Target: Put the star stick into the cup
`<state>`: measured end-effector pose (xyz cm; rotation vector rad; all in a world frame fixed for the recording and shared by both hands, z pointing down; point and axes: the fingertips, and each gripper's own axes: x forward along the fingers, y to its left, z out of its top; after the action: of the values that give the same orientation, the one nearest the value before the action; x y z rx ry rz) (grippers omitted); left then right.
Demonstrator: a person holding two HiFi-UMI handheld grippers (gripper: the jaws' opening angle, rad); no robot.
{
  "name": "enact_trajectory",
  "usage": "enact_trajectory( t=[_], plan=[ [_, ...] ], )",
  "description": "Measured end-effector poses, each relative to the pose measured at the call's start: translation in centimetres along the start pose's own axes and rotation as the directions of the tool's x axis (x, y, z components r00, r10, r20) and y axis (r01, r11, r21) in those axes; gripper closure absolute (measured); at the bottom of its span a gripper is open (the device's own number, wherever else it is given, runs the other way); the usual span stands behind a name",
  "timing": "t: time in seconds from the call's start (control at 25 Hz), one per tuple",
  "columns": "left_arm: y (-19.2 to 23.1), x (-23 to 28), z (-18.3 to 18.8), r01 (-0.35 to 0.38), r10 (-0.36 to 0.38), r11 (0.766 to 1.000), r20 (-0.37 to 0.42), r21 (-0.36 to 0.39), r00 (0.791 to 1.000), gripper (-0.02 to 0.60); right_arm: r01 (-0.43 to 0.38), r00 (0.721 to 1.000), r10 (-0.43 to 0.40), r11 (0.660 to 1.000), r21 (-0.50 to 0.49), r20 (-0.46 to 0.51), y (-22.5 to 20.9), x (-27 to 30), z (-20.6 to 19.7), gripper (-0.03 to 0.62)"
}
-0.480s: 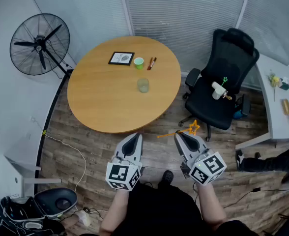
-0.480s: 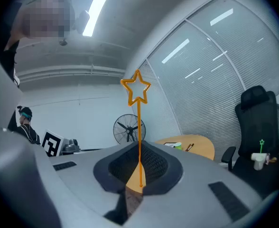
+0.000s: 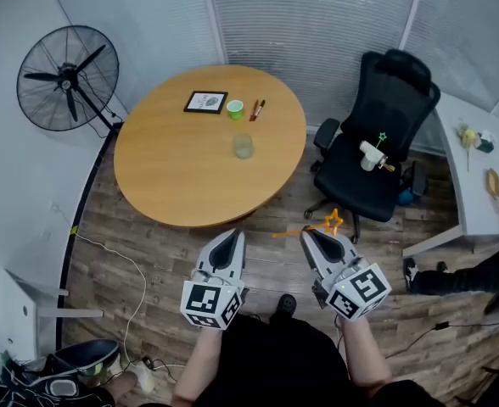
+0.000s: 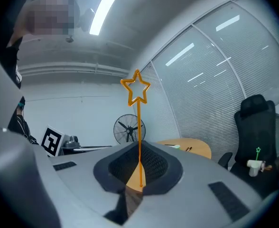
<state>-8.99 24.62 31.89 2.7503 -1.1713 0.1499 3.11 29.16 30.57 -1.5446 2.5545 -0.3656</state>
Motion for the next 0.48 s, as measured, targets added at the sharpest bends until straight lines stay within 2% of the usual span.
enact_trajectory(
  t=[0.2, 0.48],
  plan=[
    [-0.9, 0.0, 0.1, 0.003, -0.003, 1.000, 0.007, 0.001, 1.000, 0.583, 0.039, 0.999, -0.041, 0.998, 0.050, 0.025, -0.9, -0.7, 0.1, 0.571],
    [-2.3, -0.1, -0.7, -0.006, 0.006, 1.000, -0.010, -0.001, 1.000, 0.583, 0.019, 0.999, -0.020, 0.999, 0.047, 0.028, -1.1, -2.2, -0.3, 0.571]
  ],
)
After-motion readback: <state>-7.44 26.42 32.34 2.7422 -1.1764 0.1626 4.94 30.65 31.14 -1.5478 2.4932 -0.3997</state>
